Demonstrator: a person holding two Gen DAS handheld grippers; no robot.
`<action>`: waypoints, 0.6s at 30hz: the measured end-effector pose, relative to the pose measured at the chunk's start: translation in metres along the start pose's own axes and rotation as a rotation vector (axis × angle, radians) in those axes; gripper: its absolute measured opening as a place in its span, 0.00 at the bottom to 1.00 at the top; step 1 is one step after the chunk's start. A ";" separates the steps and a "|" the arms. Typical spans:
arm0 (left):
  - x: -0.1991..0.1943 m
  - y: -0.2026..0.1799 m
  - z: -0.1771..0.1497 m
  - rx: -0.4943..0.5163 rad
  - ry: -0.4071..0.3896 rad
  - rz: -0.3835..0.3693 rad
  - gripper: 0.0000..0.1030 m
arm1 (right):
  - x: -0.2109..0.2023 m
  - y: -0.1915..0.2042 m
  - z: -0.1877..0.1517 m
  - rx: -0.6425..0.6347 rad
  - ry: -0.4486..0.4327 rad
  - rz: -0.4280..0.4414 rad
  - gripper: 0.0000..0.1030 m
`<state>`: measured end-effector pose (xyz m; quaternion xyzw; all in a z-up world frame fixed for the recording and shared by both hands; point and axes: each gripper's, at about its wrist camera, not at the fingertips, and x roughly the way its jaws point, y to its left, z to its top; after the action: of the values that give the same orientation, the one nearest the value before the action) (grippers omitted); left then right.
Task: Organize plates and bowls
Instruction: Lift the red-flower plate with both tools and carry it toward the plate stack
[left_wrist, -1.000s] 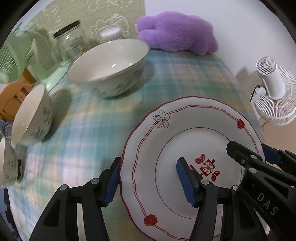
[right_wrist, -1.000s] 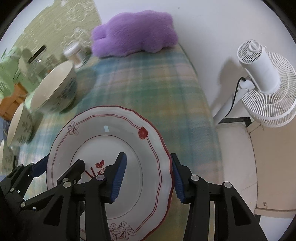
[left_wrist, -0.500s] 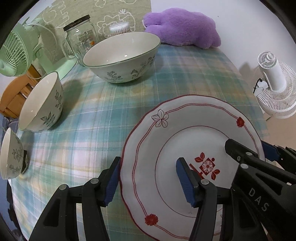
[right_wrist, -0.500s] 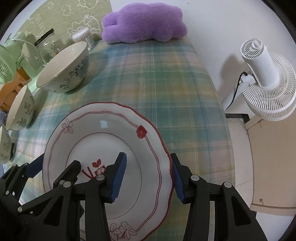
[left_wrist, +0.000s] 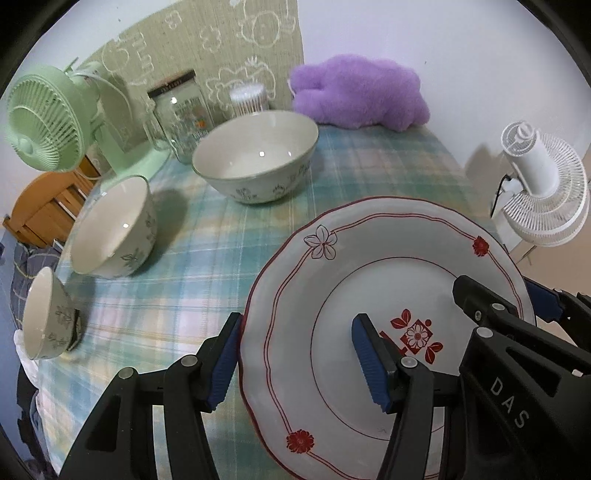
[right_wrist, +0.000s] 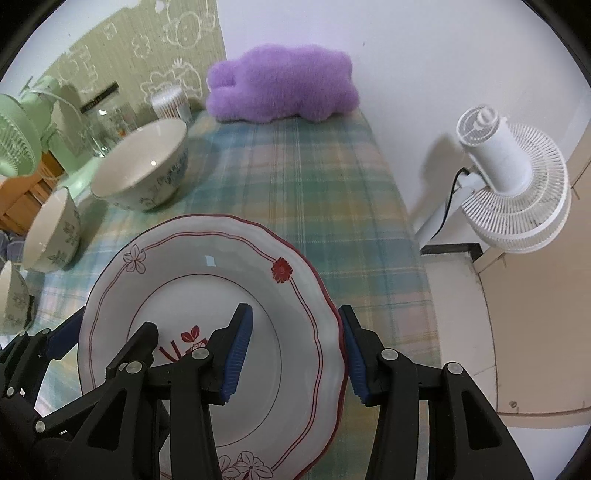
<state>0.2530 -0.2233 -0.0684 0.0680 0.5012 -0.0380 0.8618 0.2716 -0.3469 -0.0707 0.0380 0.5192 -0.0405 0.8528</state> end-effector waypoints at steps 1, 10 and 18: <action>-0.004 0.001 0.000 0.000 -0.005 -0.002 0.59 | -0.006 0.000 -0.001 0.002 -0.008 -0.003 0.49; -0.047 0.005 -0.016 0.009 -0.047 -0.019 0.59 | -0.057 0.003 -0.017 0.022 -0.054 -0.026 0.49; -0.075 0.004 -0.042 0.029 -0.065 -0.046 0.59 | -0.094 0.003 -0.048 0.043 -0.077 -0.054 0.49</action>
<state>0.1803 -0.2126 -0.0238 0.0678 0.4737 -0.0673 0.8755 0.1865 -0.3356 -0.0086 0.0407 0.4859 -0.0764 0.8697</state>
